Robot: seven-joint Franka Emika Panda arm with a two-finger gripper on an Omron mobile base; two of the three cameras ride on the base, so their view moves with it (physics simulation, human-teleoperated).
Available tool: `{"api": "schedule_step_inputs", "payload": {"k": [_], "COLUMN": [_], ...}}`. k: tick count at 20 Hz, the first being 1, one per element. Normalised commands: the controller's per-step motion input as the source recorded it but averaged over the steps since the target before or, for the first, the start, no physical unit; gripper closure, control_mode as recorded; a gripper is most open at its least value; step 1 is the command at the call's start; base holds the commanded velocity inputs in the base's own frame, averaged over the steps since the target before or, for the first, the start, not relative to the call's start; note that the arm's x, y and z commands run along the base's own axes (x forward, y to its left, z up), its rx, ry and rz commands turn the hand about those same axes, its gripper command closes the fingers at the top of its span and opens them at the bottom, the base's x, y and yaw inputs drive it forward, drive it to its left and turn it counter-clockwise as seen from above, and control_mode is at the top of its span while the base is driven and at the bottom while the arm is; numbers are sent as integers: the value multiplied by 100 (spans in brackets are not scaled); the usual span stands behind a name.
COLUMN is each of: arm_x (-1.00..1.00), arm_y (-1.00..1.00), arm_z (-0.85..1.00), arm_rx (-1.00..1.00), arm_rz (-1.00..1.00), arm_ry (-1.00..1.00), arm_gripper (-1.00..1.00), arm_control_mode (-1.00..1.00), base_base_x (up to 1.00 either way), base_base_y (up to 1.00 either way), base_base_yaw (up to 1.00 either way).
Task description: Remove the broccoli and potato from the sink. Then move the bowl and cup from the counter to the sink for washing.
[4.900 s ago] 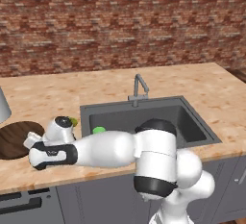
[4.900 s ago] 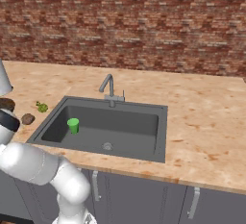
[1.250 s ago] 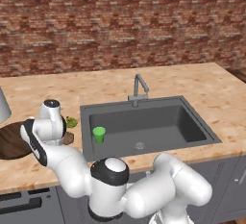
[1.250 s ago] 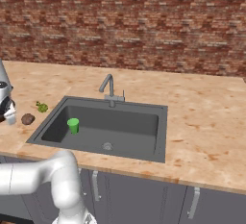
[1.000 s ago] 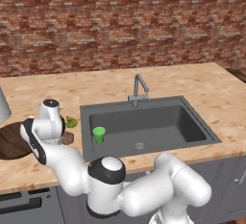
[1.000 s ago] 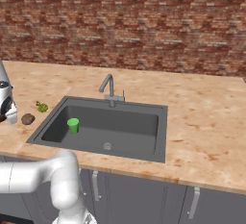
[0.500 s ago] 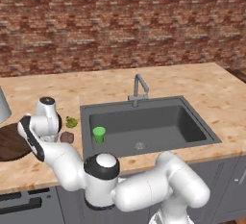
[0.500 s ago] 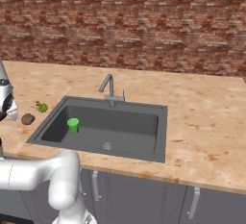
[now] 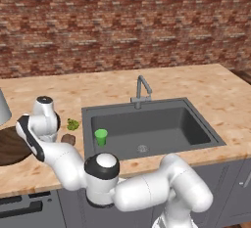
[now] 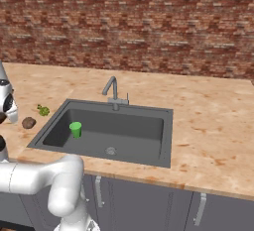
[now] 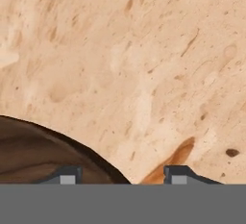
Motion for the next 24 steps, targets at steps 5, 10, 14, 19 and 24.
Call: {"api": "schedule_step_inputs", "payload": {"k": [5, 10, 14, 19, 24], "arm_x": [-17, -19, -20, -18, -13], "arm_y": [9, 0, -2, -6, -8], "arm_z": [-11, -6, 4, 21, 29], "arm_rx": [0, 0, 0, 0, 6], "arm_rz": [0, 0, 0, 0, 0], "arm_ry": [0, 0, -10, -24, -26], "arm_gripper": [100, 100, 100, 100, 100], "arm_control_mode": [-100, -100, -100, -100, -100], "base_base_x": [0, 0, 0, 0, 0], "base_base_y": [0, 0, 0, 0, 0], "base_base_yaw": [0, 0, 0, 0, 0]}}
